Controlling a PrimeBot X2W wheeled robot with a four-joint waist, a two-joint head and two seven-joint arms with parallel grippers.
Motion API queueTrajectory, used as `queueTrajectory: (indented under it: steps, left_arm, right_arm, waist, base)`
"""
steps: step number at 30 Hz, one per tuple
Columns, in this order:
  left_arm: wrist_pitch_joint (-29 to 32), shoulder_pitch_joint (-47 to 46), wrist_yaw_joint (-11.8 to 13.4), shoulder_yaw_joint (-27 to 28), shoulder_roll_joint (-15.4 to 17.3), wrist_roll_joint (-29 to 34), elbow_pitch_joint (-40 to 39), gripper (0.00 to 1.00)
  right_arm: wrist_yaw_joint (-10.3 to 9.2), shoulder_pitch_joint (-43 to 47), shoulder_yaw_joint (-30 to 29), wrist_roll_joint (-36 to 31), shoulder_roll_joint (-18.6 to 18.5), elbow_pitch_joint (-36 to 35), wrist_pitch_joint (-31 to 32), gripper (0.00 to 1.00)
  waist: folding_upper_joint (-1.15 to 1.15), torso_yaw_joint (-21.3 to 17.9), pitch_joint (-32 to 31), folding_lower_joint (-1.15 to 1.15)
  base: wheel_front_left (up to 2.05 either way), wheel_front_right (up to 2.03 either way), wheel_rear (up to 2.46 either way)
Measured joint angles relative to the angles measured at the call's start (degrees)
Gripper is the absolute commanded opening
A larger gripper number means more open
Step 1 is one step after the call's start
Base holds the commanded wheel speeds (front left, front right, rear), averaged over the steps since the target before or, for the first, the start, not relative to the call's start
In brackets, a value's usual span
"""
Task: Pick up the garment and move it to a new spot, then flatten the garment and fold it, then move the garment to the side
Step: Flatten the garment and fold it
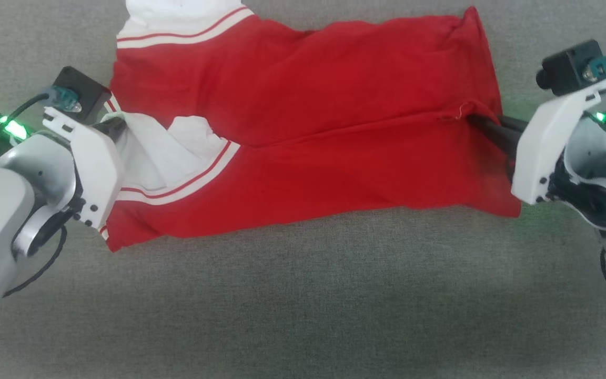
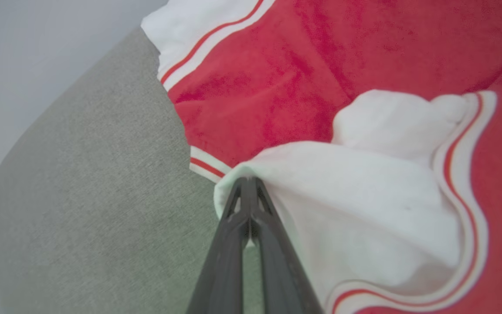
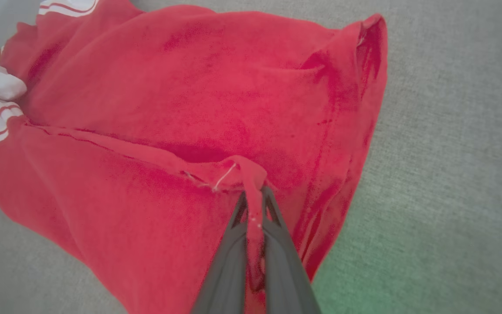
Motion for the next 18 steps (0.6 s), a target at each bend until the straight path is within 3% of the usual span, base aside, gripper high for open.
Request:
queueTrajectory:
  steps: [13, 16, 17, 18]
  left_arm:
    - [0.58, -3.75, -5.42, -0.89, -7.62, -3.57, 14.66, 0.01]
    - [0.88, -3.76, -5.75, -0.37, -8.69, -4.90, 16.71, 0.50]
    - [1.09, -3.76, -5.77, -0.33, -8.82, -5.32, 17.08, 0.91]
    - [1.13, -3.75, -5.79, -0.30, -8.87, -5.66, 17.36, 1.00]
  right_arm:
    - [0.01, -7.92, 9.38, 1.53, 0.87, 12.44, -5.21, 0.00]
    - [0.01, -8.84, 11.25, 2.72, 1.00, 14.05, -5.87, 0.00]
    - [0.01, -8.97, 11.82, 2.92, 0.98, 14.34, -6.16, 0.17]
    - [0.01, -9.00, 12.37, 3.16, 0.89, 14.68, -6.25, 0.41]
  waist:
    - [0.00, 0.40, 2.05, 0.00]
    - [0.00, 0.37, 1.31, 0.00]
    - [0.00, 0.38, 0.99, 0.00]
    - [0.00, 0.41, 0.63, 0.00]
  base:
    - [0.00, 0.00, 0.00]
    - [0.00, 0.00, 0.00]
    - [0.00, 0.00, 0.00]
    - [0.00, 0.00, 0.00]
